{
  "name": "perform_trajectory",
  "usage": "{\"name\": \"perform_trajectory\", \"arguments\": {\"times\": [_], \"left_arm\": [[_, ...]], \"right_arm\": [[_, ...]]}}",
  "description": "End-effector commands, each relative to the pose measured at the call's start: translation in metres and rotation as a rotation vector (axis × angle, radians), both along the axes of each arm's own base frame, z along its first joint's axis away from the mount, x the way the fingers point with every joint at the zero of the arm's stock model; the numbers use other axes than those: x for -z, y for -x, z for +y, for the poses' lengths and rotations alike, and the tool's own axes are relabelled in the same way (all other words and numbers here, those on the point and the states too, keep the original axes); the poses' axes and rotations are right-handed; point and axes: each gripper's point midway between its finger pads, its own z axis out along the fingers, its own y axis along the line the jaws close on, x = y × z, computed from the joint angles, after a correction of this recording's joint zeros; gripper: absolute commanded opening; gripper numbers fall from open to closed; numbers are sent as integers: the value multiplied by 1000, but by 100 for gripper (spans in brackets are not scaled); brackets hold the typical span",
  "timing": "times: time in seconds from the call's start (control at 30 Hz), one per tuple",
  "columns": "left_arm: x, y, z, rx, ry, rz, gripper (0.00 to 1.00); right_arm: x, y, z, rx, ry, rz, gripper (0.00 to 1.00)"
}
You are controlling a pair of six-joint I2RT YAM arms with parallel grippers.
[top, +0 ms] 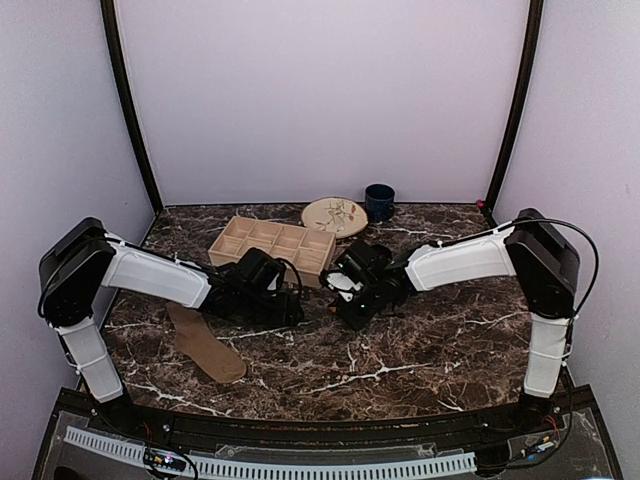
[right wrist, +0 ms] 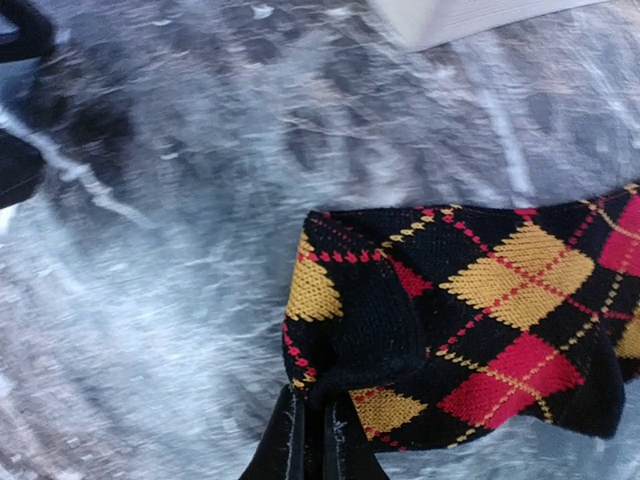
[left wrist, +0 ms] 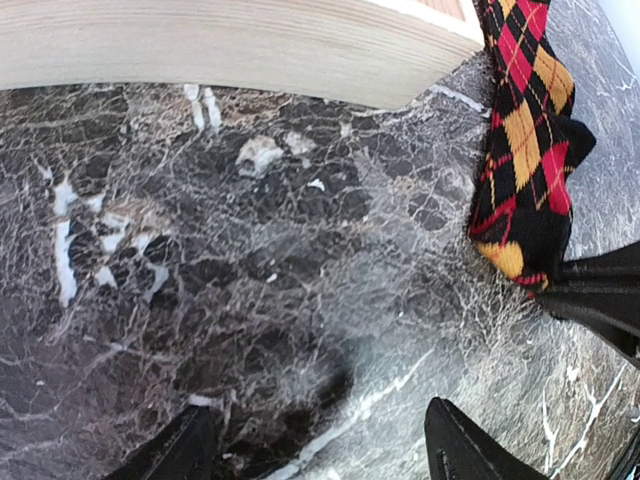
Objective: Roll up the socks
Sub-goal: Roll the sock at the center of the board.
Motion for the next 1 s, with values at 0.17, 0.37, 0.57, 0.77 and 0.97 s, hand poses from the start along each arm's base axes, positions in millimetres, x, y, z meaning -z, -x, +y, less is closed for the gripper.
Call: {"name": "perform_trajectory", "arguments": {"times": [0.17,0.37,0.57,0.77,0.97], "left_arm": [[0,17,15,39,-11,14,76],[-8,25,14,70,30,-1,76],[-17,29,12,97,51,-22,76],[-26,32,2,138,69,-44,76],[-29,36,-6,170,69,-50,76]], "right_arm": [[-23,44,33,-74,-215,316,0],[-24,62,48,-81,-332,495,0],[-18,68,53,-49,-415,609,0],[-8,68,49,-10,-458,661,0],[-13,61,40,24,-513,675,0]]}}
